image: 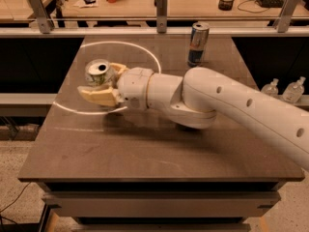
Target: Knock 7up can over
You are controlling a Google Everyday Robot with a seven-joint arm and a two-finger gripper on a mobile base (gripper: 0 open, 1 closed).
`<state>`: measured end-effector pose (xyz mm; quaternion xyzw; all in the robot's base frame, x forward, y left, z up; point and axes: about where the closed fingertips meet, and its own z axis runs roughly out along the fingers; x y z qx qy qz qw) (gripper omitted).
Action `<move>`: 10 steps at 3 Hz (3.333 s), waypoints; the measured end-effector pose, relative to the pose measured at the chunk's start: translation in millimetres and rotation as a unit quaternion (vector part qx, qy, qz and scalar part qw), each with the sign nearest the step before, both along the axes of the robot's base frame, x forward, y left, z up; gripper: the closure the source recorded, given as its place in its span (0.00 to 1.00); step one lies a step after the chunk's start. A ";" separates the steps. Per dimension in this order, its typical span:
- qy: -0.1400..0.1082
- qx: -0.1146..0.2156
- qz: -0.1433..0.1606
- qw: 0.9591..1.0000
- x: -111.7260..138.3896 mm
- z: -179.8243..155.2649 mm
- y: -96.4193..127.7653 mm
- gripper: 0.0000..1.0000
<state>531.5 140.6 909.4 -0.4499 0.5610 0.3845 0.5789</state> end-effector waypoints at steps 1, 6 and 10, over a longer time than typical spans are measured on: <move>-0.012 -0.040 0.008 0.999 8.9 33.8 -10.7 1.00; 0.000 -0.362 0.145 0.921 69.2 93.6 -46.2 1.00; 0.044 -0.596 0.221 0.771 -36.5 32.5 -111.7 1.00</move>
Offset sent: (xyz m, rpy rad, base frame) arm 0.0394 -0.0503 0.0804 -0.4257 -0.0289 0.1780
